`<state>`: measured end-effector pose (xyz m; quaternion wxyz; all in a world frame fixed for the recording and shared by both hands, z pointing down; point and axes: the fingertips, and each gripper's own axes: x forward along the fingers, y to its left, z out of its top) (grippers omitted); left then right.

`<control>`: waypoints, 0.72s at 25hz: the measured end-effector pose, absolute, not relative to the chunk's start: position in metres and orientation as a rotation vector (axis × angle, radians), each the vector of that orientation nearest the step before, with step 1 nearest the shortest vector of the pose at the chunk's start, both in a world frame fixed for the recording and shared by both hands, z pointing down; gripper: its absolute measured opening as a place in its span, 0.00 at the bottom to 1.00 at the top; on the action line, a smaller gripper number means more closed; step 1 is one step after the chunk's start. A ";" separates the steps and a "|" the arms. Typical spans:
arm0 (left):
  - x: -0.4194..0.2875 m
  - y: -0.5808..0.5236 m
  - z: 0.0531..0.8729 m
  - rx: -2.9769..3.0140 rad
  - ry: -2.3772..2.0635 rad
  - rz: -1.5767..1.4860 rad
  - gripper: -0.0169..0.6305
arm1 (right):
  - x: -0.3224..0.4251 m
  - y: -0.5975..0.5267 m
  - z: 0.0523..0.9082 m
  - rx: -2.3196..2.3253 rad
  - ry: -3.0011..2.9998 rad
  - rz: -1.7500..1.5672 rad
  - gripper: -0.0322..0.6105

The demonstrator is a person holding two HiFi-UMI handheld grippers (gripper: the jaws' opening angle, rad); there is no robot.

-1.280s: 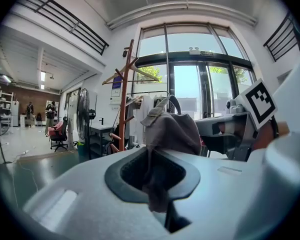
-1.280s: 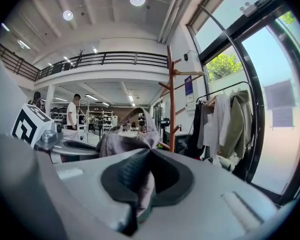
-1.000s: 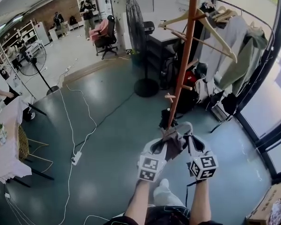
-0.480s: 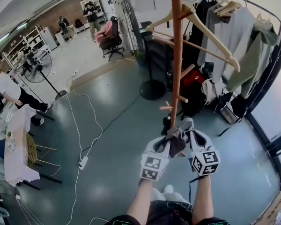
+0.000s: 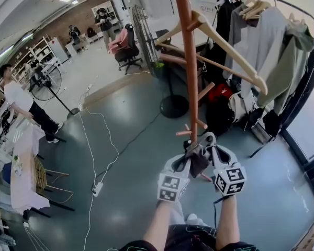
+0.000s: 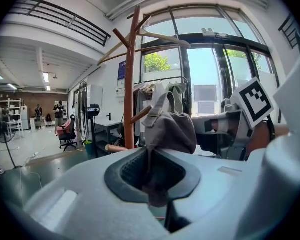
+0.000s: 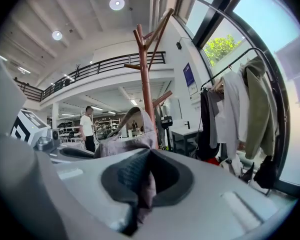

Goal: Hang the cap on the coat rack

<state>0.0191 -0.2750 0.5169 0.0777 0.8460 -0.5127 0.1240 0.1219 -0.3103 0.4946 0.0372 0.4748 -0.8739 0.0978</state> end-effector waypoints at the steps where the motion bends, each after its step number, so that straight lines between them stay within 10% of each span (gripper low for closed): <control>1: 0.017 -0.279 0.517 2.533 -1.535 0.372 0.08 | 0.120 -0.315 0.494 1.457 -2.685 0.303 0.06; 18: 0.000 -0.328 0.529 2.490 -1.456 0.310 0.08 | 0.103 -0.359 0.515 1.515 -2.638 0.395 0.06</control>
